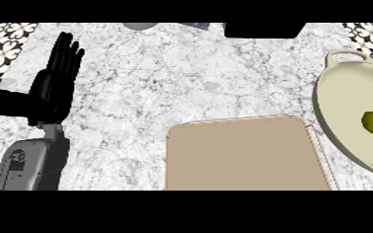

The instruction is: Pick the pear from the tray and place it in the pot

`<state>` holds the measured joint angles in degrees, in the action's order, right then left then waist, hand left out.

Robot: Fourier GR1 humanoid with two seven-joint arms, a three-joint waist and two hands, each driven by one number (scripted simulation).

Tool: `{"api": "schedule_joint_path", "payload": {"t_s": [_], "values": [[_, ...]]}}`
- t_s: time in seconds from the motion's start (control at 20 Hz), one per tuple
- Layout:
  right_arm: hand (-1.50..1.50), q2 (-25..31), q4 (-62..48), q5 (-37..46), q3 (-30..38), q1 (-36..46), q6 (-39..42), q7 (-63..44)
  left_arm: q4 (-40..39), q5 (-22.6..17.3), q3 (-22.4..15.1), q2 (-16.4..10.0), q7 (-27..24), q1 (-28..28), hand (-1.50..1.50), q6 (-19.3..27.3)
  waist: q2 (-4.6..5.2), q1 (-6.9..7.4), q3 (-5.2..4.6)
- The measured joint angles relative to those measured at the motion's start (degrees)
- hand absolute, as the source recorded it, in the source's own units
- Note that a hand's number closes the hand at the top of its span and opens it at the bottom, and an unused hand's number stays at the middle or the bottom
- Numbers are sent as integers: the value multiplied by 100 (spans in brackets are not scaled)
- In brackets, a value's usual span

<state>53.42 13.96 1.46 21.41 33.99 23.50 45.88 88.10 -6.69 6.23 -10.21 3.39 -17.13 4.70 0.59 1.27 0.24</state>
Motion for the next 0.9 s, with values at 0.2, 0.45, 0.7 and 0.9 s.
{"api": "schedule_joint_path", "payload": {"t_s": [0.2,0.45,0.7,0.9], "values": [[-150,269,-179,-219,226,-41,201,-137,-26,-19,31,-21,-4,-70,0,-17,29,31,15],[-150,563,-270,-441,453,-204,371,-252,-44,-43,58,-18,-38,-89,0,-30,41,29,28],[-150,739,-255,-571,581,-418,474,-315,-25,-55,70,-19,-17,-69,0,-28,51,25,45],[-150,843,-230,-666,671,-565,521,-383,-18,-94,81,-24,-32,-19,0,-77,60,29,59]]}}
